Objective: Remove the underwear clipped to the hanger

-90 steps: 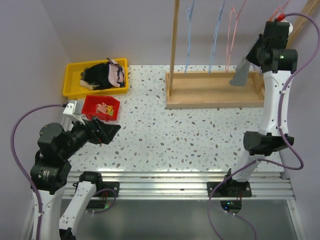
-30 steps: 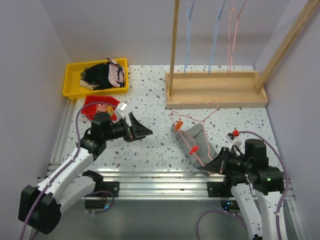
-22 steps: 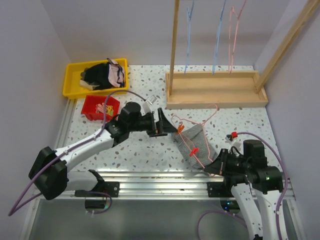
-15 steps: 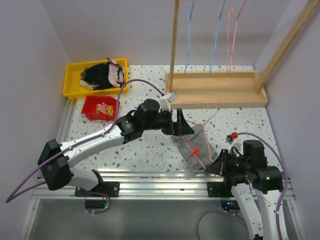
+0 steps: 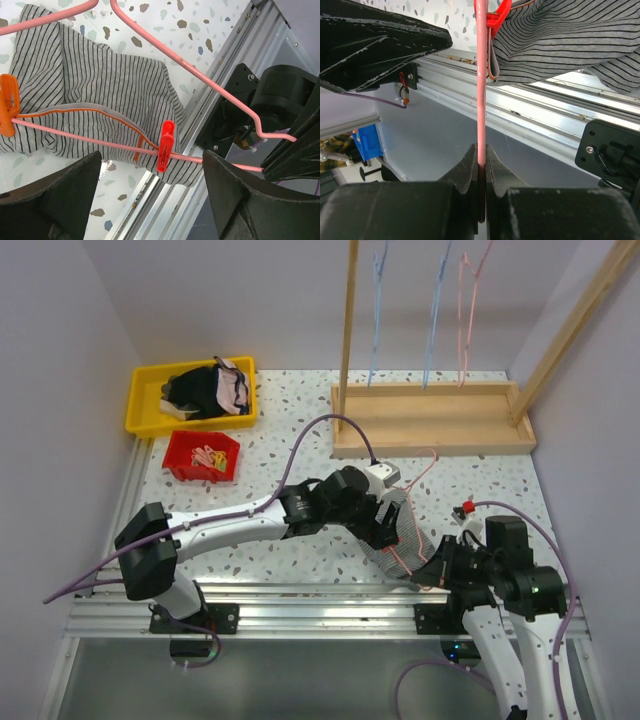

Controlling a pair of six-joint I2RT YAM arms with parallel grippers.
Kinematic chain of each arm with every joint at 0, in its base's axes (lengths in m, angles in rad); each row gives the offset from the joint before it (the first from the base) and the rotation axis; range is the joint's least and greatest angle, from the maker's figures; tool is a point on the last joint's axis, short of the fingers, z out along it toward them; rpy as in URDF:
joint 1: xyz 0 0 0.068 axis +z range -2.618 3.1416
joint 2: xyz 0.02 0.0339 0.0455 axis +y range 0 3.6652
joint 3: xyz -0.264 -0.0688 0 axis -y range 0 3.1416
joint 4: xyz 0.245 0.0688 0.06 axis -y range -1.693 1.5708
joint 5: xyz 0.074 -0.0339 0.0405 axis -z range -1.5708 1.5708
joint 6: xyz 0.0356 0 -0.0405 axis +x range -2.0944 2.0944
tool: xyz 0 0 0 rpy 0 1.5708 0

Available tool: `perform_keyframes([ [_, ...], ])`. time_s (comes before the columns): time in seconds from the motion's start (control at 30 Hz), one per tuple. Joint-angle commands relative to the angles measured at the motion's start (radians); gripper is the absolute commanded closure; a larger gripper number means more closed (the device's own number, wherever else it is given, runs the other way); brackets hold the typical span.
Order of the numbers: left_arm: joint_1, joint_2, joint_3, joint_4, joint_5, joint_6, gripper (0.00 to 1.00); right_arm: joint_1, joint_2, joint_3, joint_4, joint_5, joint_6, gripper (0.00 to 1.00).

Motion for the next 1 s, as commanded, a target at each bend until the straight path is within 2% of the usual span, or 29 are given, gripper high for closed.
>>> perform_keyframes([
  [0.0, 0.001, -0.011, 0.002, 0.072, 0.006, 0.071, 0.15, 0.005, 0.012, 0.043, 0.023, -0.007, -0.016, 1.00],
  [0.2, -0.022, 0.055, 0.057, 0.091, 0.031, 0.081, 0.14, 0.006, 0.008, 0.028, 0.032, -0.012, -0.015, 1.00],
  [0.43, -0.048, 0.173, 0.200, -0.078, 0.032, 0.153, 0.19, 0.008, 0.021, 0.048, 0.043, -0.001, -0.007, 1.00],
  [0.53, -0.050, 0.187, 0.223, -0.104, 0.025, 0.172, 0.31, 0.008, 0.028, 0.051, 0.052, -0.003, -0.004, 1.00],
  [0.57, -0.048, 0.190, 0.232, -0.113, 0.022, 0.175, 0.41, 0.010, 0.030, 0.052, 0.056, -0.001, -0.002, 1.00],
  [0.63, -0.050, 0.193, 0.237, -0.132, 0.011, 0.180, 0.50, 0.008, 0.035, 0.055, 0.061, -0.003, 0.004, 1.00],
  [0.67, -0.048, 0.193, 0.236, -0.133, 0.006, 0.178, 0.59, 0.008, 0.038, 0.058, 0.066, -0.001, 0.007, 1.00],
  [0.73, -0.050, 0.184, 0.228, -0.130, -0.007, 0.175, 0.69, 0.008, 0.042, 0.063, 0.069, 0.005, 0.016, 1.00],
  [0.77, -0.050, 0.175, 0.219, -0.127, -0.018, 0.172, 0.79, 0.008, 0.045, 0.061, 0.073, 0.006, 0.020, 1.00],
  [0.97, -0.050, 0.107, 0.144, -0.051, -0.118, 0.117, 0.97, 0.008, 0.068, 0.061, 0.092, 0.029, 0.123, 1.00],
])
